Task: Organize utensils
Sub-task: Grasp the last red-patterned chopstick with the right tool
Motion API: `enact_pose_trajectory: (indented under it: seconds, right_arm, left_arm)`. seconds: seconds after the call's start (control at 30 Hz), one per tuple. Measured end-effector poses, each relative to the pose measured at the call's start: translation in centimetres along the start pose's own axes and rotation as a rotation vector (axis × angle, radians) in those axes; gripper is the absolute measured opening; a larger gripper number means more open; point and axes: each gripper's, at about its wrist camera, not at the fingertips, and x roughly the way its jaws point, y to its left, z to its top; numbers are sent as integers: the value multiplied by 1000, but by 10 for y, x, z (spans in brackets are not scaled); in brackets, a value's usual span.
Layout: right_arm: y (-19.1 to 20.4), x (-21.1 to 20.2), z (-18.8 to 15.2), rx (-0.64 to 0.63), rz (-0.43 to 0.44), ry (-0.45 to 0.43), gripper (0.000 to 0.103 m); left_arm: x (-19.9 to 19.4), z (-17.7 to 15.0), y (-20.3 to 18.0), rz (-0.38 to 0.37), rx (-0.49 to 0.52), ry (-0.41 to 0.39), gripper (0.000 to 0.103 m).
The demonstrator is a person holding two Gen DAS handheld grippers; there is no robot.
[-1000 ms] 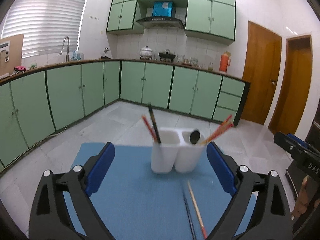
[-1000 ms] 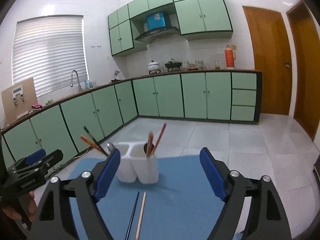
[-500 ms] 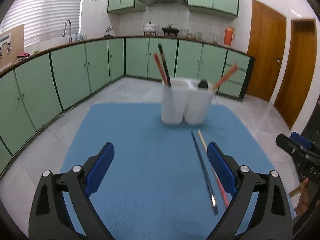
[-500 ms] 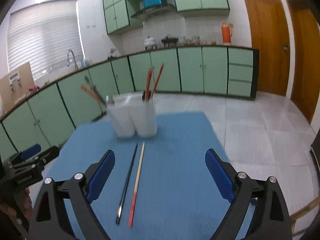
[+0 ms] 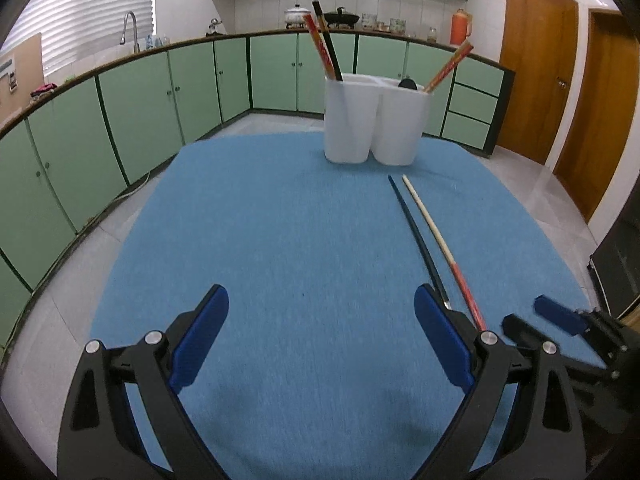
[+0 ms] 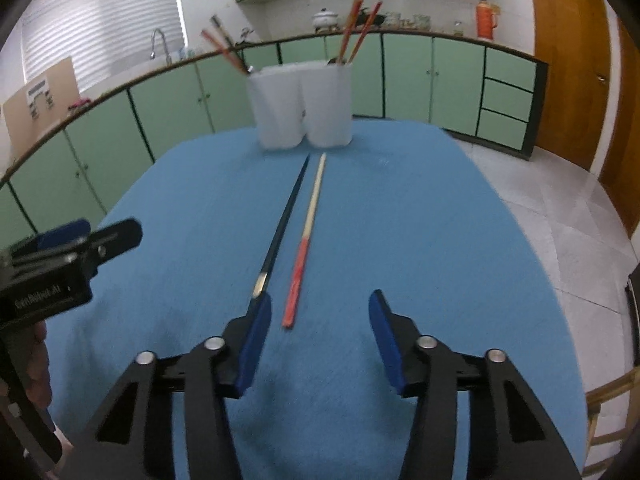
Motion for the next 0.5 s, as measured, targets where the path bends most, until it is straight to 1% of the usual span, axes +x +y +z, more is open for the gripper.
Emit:
enact_pose_trajectory:
  seconds: [0.07, 0.2, 0.33, 0.5]
  right_arm:
    - [5, 4, -4, -7, 13, 15, 36]
    - [13, 12, -7, -18, 18, 30, 31]
    - [18, 20, -11, -36, 9, 49, 22]
    - [19, 27, -10, -34, -9, 40, 22]
  left_arm:
    - [1, -3, 0, 3, 5, 5, 91]
    - [2, -5, 3, 5, 2, 10, 91]
    - [3, -6, 3, 5, -2, 11, 91]
    - [5, -7, 2, 3, -1, 15, 91]
